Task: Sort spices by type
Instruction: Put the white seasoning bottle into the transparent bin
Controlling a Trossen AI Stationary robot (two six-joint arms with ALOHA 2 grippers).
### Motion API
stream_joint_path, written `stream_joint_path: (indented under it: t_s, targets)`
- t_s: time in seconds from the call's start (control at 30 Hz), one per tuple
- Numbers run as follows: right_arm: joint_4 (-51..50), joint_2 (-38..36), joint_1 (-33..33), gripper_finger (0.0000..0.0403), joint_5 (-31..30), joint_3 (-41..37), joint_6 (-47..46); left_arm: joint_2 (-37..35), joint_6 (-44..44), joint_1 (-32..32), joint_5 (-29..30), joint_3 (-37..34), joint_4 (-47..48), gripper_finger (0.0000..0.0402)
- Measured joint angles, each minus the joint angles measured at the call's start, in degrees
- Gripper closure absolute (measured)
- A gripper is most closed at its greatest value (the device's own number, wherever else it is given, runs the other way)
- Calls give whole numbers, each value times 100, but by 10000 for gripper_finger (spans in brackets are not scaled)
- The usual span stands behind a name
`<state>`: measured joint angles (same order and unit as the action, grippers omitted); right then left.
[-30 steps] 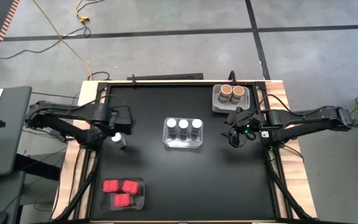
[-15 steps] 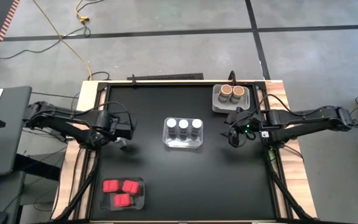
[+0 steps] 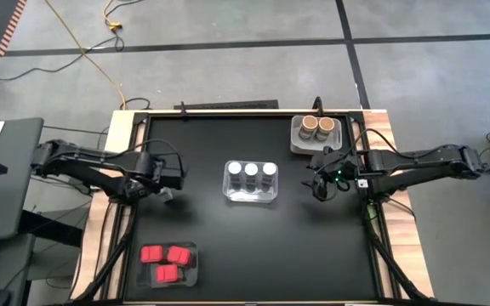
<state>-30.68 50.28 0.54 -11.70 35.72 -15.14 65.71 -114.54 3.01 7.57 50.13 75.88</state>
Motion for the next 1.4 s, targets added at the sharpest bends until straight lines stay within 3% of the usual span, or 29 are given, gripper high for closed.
stream_joint_path:
  t_s: [0.17, 0.4, 0.7, 0.87, 1.0, 1.1, 1.23, 1.4]
  targets:
    - [-6, 0, 0, 83, -2, 1, 0, 0, 307, -140, 14, -330, -208, 114]
    - [-4, 0, 0, 83, -20, 0, -90, 0, 1106, -375, -413, -579, -438, 119]
    - [-2, 0, 0, 83, -22, 0, -133, -7, 1903, -714, -354, -638, -573, 204]
    - [0, 0, 0, 83, -22, 0, -136, -7, 2731, -893, -330, -609, -1089, 206]
    - [12, 0, 0, 83, -20, 0, -136, 3, 3256, -994, -210, -184, -1497, 206]
    - [54, 0, 0, 83, -20, 0, -135, 10, 4043, -1093, 209, 349, -1800, 206]
    - [84, 0, -1, 83, -20, -1, -154, 141, 5795, -1267, 585, 1278, -2190, 207]
    - [121, 96, 41, 83, -20, -2, -197, 853, 8126, -1445, 702, 2905, -2287, 207]
